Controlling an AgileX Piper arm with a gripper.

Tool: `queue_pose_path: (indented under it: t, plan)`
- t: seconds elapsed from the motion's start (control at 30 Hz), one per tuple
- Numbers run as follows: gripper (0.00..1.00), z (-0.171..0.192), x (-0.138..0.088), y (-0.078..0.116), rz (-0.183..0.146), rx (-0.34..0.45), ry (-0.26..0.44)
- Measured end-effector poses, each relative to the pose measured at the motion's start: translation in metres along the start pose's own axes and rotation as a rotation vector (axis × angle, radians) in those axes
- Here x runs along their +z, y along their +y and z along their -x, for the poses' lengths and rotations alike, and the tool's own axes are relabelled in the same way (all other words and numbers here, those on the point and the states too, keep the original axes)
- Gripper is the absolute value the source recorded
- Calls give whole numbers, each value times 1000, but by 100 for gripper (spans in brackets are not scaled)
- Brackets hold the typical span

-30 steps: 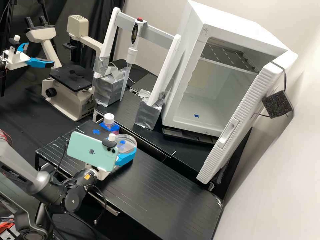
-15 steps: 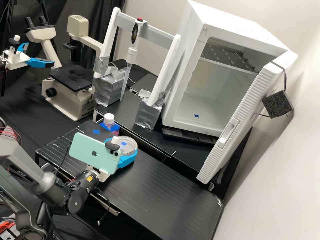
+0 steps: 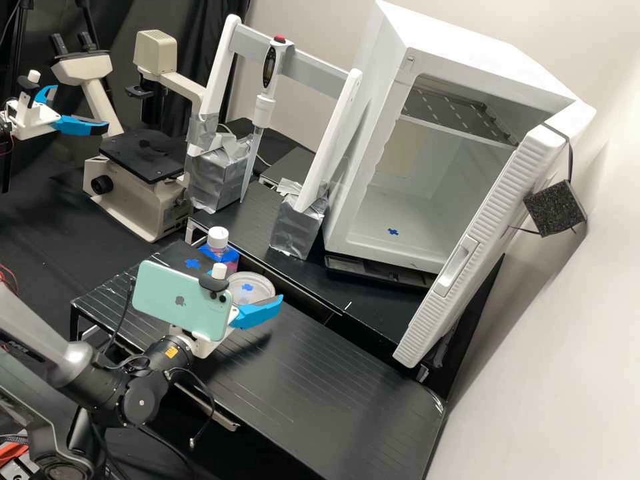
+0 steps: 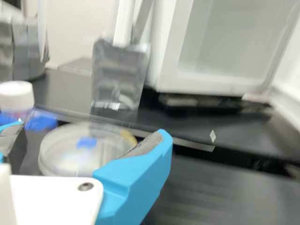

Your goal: Move the petri dish to the bench

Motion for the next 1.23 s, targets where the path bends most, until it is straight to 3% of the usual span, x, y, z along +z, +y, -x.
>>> queue_pose_path:
  t: [0.1,0.23,0.43,0.47,0.5,0.57,0.77,0.9,1.03,1.23]
  plan:
    - [100,0,-13,6,5,79,64]
    - [100,0,-29,10,-35,150,170]
    - [100,-9,-39,10,-77,93,264]
    - [100,-13,-40,10,-98,80,271]
    - [100,-20,-42,10,-135,67,271]
    - [100,-30,-42,10,-163,66,258]
    - [100,-50,-33,3,-181,58,156]
    - [100,-51,-29,5,-180,99,105]
    - [100,-49,-25,10,-222,210,127]
    - [100,-43,-24,9,-299,230,154]
